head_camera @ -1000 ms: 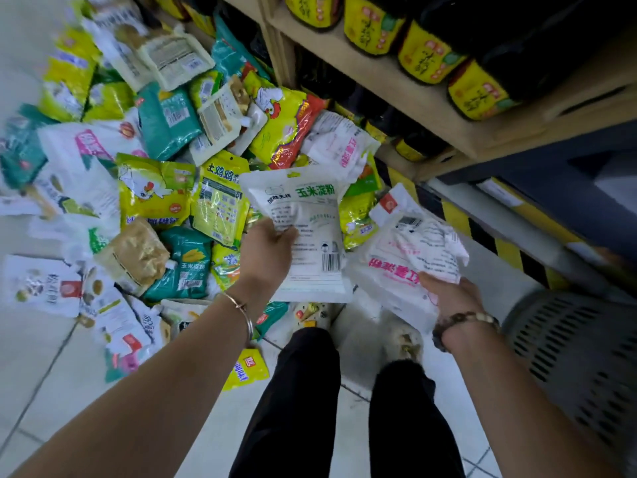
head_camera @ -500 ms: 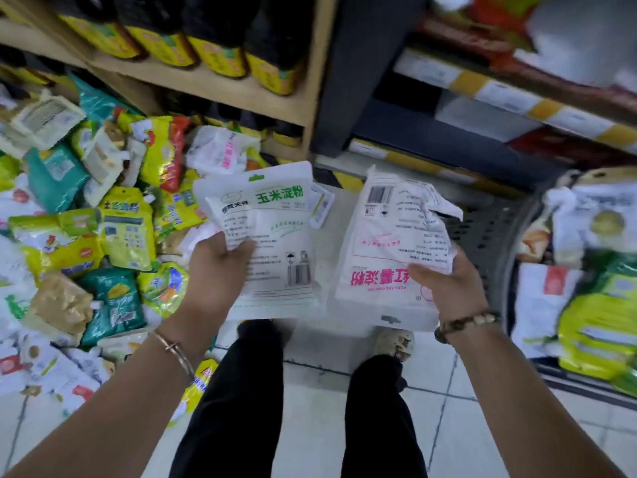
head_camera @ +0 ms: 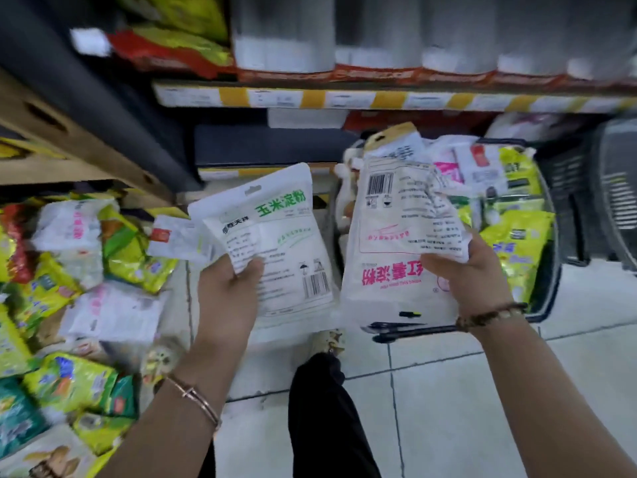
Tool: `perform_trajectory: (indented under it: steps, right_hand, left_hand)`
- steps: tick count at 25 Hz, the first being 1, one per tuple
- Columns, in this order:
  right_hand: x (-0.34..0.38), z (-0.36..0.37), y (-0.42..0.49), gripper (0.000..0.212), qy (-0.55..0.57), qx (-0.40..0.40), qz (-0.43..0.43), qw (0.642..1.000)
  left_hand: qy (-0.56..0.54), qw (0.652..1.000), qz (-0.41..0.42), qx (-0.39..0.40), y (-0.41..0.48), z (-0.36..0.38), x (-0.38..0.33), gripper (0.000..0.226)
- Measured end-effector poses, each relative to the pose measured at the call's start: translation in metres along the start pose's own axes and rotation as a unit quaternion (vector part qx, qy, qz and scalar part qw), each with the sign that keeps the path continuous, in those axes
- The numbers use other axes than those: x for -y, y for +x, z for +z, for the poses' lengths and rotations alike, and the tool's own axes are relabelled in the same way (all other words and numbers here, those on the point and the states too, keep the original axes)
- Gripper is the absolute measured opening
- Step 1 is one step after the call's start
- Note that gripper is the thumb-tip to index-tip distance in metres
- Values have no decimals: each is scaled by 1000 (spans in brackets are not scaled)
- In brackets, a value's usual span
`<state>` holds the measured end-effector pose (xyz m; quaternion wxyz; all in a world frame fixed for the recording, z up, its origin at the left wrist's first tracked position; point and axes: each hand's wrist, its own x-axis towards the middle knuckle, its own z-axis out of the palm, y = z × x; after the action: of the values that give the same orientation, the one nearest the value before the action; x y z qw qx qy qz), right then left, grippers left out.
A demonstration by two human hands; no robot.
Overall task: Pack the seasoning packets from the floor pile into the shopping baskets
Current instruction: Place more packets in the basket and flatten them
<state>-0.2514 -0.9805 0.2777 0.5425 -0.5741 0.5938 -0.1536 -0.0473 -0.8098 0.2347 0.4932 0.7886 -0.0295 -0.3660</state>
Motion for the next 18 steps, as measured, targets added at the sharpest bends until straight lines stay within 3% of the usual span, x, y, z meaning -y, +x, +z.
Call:
perform_trajectory:
  steps: [5, 8, 13, 18]
  right_hand:
    - [-25, -103, 43, 45, 4, -41, 30, 999]
    - [-44, -146, 74, 42, 23, -58, 45, 997]
    - [-70, -184, 118, 61, 36, -14, 76, 996]
    - [-82, -192, 147, 69, -201, -94, 111, 969]
  left_hand:
    - [13, 999, 27, 38, -20, 94, -20, 33]
    - [18, 997, 49, 63, -26, 142, -32, 30]
    - [37, 993, 58, 92, -31, 195, -45, 15]
    - [80, 984, 87, 132, -36, 227, -50, 26]
